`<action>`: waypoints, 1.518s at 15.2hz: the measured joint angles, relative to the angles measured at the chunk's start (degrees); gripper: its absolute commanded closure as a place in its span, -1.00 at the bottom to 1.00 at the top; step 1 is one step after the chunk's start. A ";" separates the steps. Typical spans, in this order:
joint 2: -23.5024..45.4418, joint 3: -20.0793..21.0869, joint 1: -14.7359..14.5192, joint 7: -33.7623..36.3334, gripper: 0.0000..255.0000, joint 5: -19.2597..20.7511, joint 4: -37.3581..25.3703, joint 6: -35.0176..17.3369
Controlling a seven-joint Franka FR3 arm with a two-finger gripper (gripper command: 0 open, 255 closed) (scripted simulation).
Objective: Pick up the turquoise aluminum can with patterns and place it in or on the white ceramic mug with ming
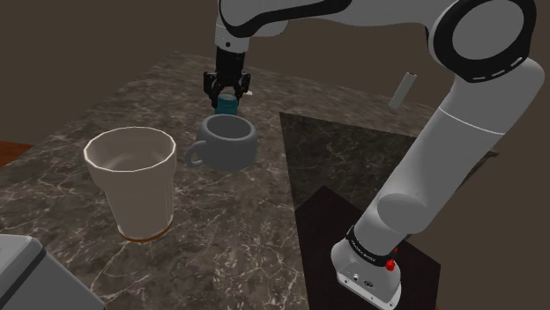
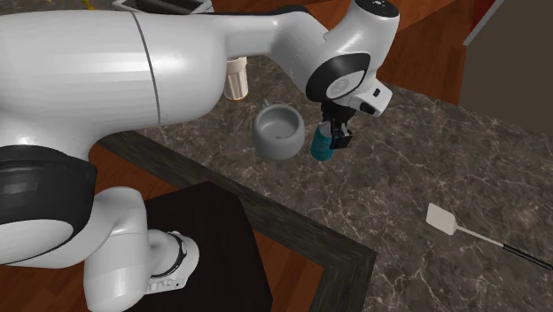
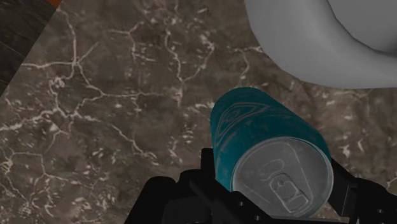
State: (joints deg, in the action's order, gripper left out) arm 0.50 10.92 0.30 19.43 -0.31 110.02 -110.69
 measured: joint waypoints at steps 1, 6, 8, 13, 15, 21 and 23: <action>0.00 0.00 0.00 0.00 1.00 0.00 0.00 -0.01; -0.25 -0.01 0.02 -0.04 1.00 -0.06 -1.31 1.64; -0.51 -0.04 0.05 -0.11 1.00 -0.11 -2.49 3.06; -0.85 -0.04 0.04 -0.09 1.00 -0.16 -5.72 6.62; -0.75 -0.03 0.04 -0.05 1.00 -0.13 -7.55 8.36; -0.45 0.03 -0.02 0.10 1.00 -0.07 -12.51 13.00; -0.35 -0.03 0.04 0.00 1.00 -0.06 -14.19 14.60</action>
State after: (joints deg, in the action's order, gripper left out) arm 0.15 10.89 0.33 19.43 -0.37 95.83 -96.09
